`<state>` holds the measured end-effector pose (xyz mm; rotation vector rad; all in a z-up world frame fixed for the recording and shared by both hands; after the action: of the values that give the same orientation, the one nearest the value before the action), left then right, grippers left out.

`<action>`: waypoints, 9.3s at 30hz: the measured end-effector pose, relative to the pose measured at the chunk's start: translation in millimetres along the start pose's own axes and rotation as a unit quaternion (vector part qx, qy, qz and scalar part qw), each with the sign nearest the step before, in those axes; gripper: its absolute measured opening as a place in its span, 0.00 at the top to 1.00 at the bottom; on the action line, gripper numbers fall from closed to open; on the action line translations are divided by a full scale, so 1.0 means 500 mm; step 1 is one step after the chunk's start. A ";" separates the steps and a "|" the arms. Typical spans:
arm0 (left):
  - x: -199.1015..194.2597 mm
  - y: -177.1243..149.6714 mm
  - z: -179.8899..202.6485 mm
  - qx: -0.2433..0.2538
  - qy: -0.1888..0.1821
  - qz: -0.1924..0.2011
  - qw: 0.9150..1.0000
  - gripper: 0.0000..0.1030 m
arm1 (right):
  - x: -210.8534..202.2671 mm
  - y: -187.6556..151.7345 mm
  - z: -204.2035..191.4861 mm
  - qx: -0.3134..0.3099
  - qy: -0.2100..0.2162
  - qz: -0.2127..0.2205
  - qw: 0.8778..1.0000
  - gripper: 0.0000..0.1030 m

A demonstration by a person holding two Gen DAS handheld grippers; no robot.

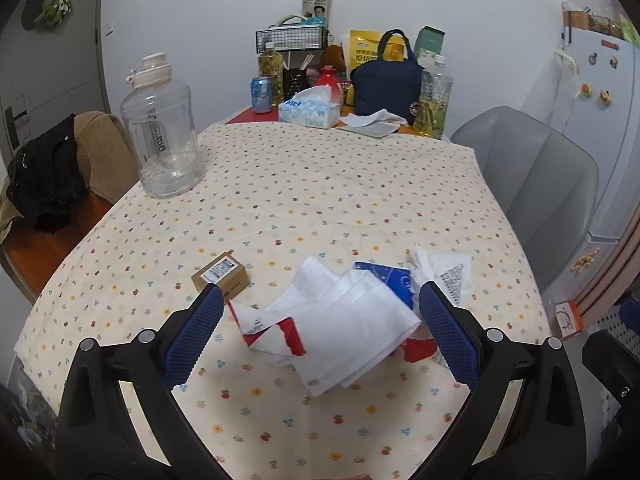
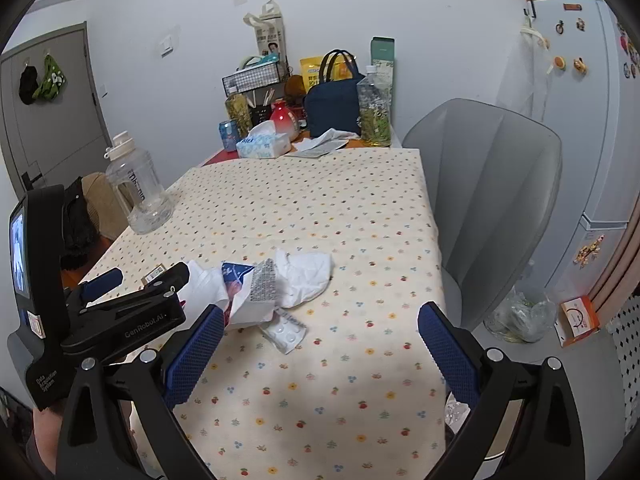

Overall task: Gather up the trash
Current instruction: 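Move both tools back over the remaining trash on the table, then close the right gripper on the white paper tag by the mask, then grasp the white mask with the left gripper while the right gripper holds paper, then carry both items over the cream bin and open the right gripper, then open the left gripper over the bin to drop the white mask, then move both tools back over the remaining trash on the table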

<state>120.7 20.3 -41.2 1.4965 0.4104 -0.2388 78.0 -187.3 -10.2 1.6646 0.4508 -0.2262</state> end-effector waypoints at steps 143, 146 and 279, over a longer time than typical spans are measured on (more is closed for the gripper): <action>-0.020 0.044 0.278 0.046 -0.140 0.028 0.989 0.97 | -0.055 0.000 0.238 0.051 -0.097 0.000 0.994 0.96; -0.021 0.034 0.332 0.058 -0.155 0.023 0.986 0.97 | -0.072 -0.002 0.274 0.059 -0.110 0.005 0.992 0.96; 0.028 -0.032 0.535 0.102 -0.229 -0.032 0.967 0.06 | -0.084 -0.095 0.526 0.129 -0.216 -0.009 0.968 0.08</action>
<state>158.1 -245.0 -55.2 1.5715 0.0620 -0.6812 49.1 -448.2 -75.3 1.8011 0.1077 -0.6692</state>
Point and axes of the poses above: each gripper's, at about its wrist camera, not at the fingertips, and x roughly the way its jaws point, z to its right, y to its top, the point moved 5 cm from there along x, roughly the way its jaws point, and after that the axes turned 15 degrees about z, right-handed, at the moved point
